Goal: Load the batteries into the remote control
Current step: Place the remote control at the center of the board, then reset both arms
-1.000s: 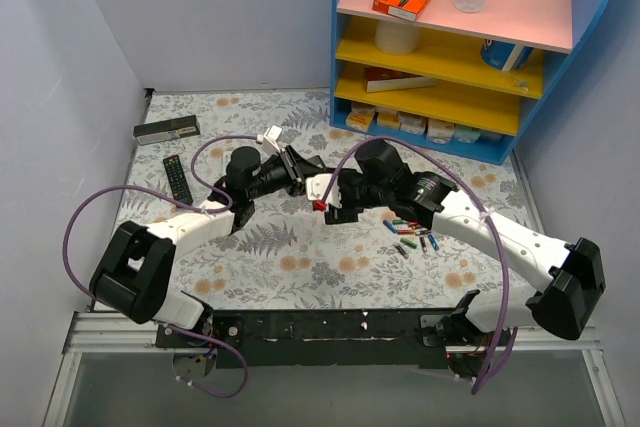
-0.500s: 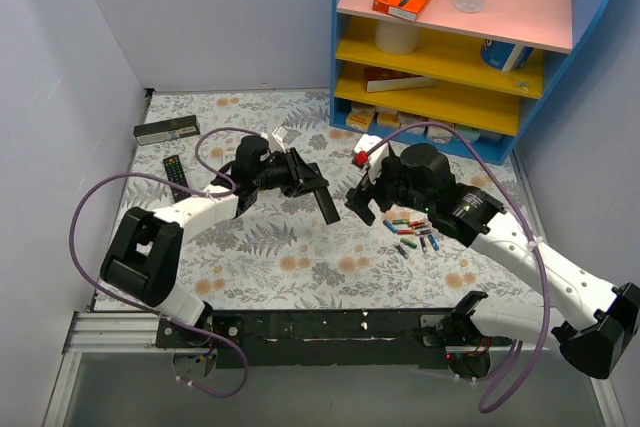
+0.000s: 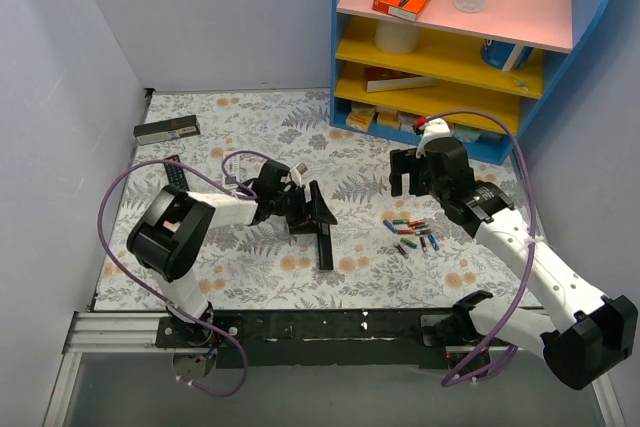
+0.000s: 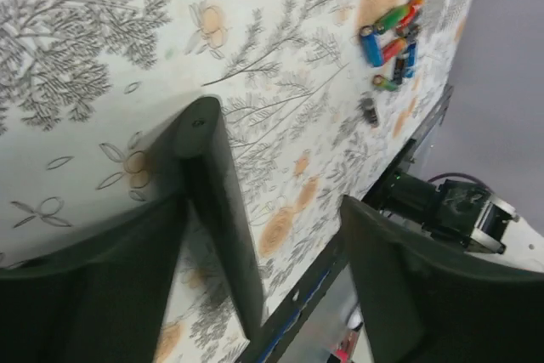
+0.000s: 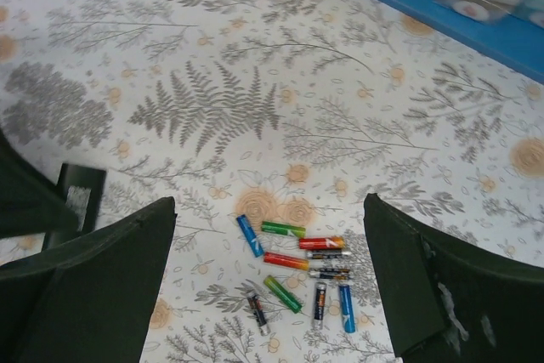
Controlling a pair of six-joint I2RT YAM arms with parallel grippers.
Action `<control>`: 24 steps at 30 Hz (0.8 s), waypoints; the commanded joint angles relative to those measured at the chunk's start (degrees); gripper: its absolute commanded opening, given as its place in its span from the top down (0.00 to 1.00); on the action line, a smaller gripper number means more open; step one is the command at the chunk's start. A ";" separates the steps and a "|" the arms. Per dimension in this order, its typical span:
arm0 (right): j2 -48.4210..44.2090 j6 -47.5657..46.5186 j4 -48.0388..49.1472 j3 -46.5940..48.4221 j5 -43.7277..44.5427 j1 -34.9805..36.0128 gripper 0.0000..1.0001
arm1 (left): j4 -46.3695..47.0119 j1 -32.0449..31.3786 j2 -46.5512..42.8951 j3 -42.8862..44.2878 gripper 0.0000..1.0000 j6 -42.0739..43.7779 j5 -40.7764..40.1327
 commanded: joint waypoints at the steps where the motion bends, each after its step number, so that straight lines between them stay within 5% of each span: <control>1: -1.12 5.11 -1.86 0.52 8.22 -2.81 0.02 | -3.12 0.18 -5.52 -1.83 0.20 2.34 -6.78; 2: -1.29 5.46 -2.30 0.60 9.10 -3.59 0.02 | -3.74 0.44 -7.02 -2.18 0.07 2.43 -8.80; 4: -1.73 5.56 -3.36 1.22 11.91 -4.13 0.02 | -7.06 0.79 -10.71 -3.32 0.02 1.82 -15.04; 15: -5.33 0.73 -2.49 5.87 20.45 -5.71 0.02 | -22.72 3.61 -43.04 4.57 0.02 7.78 -52.56; 24: -8.59 -3.85 0.94 10.18 23.35 -5.62 0.02 | -18.70 3.69 -58.45 11.87 0.02 20.34 -73.76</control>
